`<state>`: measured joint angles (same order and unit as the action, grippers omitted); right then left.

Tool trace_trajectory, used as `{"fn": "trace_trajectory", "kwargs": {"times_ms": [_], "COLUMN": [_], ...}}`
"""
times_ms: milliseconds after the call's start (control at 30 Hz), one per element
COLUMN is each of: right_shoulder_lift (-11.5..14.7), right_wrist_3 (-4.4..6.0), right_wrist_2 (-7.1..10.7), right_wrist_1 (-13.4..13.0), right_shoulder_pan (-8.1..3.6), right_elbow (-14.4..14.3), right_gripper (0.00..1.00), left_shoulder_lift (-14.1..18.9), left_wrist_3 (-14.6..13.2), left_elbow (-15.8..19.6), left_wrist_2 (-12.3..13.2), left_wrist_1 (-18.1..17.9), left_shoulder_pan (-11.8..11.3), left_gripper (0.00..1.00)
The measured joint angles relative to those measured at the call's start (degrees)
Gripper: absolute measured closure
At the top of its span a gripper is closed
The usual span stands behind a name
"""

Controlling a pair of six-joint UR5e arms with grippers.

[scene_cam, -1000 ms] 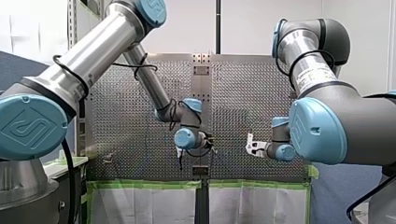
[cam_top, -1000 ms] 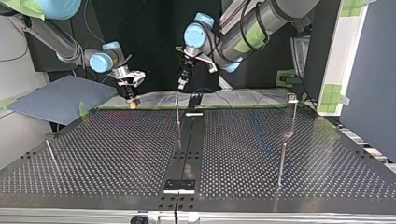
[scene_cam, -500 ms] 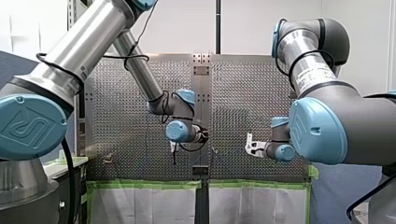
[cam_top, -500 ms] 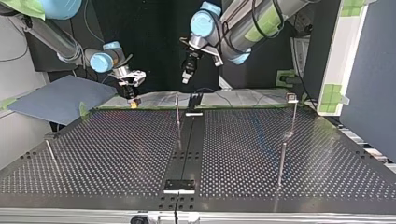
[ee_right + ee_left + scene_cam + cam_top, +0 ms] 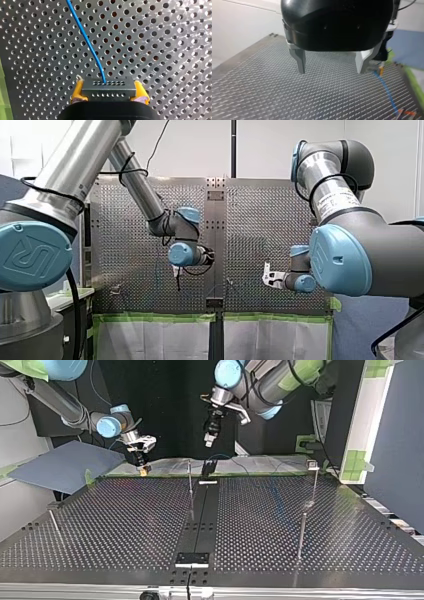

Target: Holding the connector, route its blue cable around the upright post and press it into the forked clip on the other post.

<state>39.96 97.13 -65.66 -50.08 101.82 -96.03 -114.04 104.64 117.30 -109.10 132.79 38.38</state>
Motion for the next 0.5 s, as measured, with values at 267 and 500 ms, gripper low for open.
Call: {"fn": "trace_trajectory", "kwargs": {"times_ms": [267, 500], "right_shoulder_lift": [0.0, 0.0], "right_wrist_3": [0.01, -0.01], "right_wrist_2": [0.0, 0.0], "right_wrist_1": [0.04, 0.16], "right_shoulder_pan": [0.01, 0.06], "right_elbow": [0.0, 0.0], "right_gripper": [1.0, 1.0], "left_shoulder_lift": [4.21, 7.32], "left_wrist_3": [-0.34, -0.45], "left_elbow": [4.21, 7.32], "left_wrist_2": [-3.83, -4.47], "left_wrist_1": [-2.49, -2.51], "left_shoulder_pan": [-0.19, -0.21], "left_gripper": [0.0, 0.0]}}
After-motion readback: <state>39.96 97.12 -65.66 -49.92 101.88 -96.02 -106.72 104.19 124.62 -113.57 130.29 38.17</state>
